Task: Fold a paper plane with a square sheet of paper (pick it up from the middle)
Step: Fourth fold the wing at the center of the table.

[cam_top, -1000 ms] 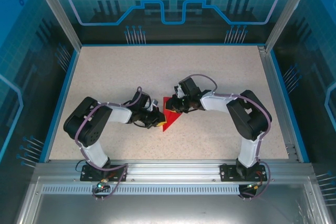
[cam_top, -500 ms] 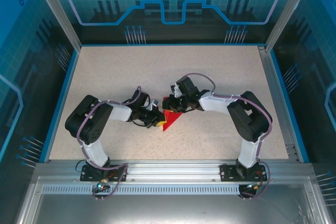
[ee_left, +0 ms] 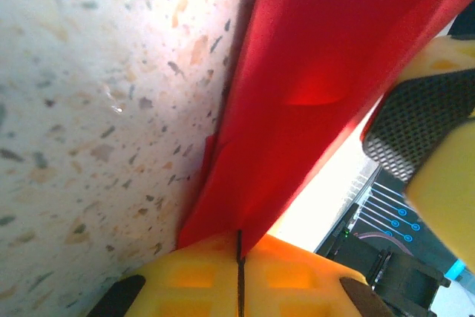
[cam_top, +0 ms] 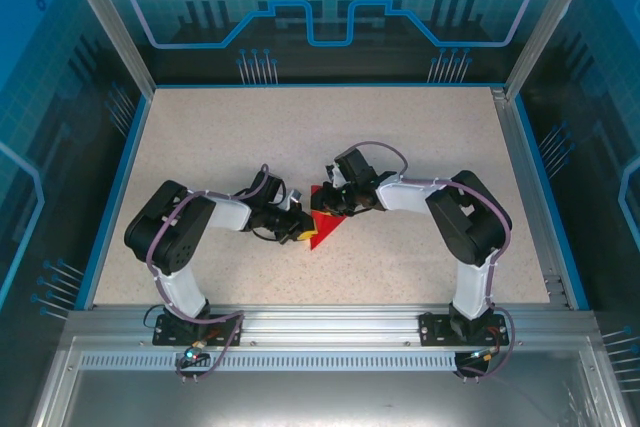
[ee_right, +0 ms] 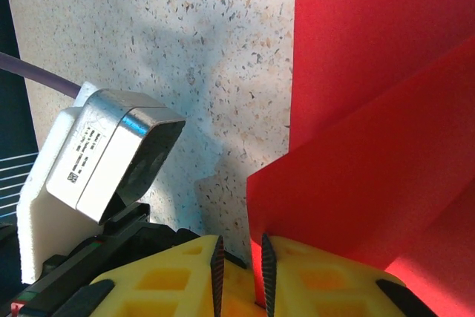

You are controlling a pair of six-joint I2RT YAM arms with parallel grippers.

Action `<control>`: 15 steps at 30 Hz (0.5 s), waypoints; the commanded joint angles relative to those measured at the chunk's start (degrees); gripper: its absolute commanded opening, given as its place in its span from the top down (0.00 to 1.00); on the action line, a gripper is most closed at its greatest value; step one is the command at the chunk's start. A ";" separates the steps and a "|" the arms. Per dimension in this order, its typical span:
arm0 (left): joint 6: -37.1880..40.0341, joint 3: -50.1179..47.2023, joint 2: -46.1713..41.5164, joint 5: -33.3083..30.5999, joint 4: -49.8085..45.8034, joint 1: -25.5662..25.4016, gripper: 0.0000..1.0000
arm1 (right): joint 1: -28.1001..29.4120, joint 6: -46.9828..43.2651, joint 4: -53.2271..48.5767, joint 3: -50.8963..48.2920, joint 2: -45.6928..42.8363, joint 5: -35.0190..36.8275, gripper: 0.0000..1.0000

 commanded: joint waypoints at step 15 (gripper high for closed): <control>3.28 0.79 2.89 -0.46 -3.87 -0.97 0.85 | -1.21 -1.38 -3.10 1.76 3.92 1.46 0.79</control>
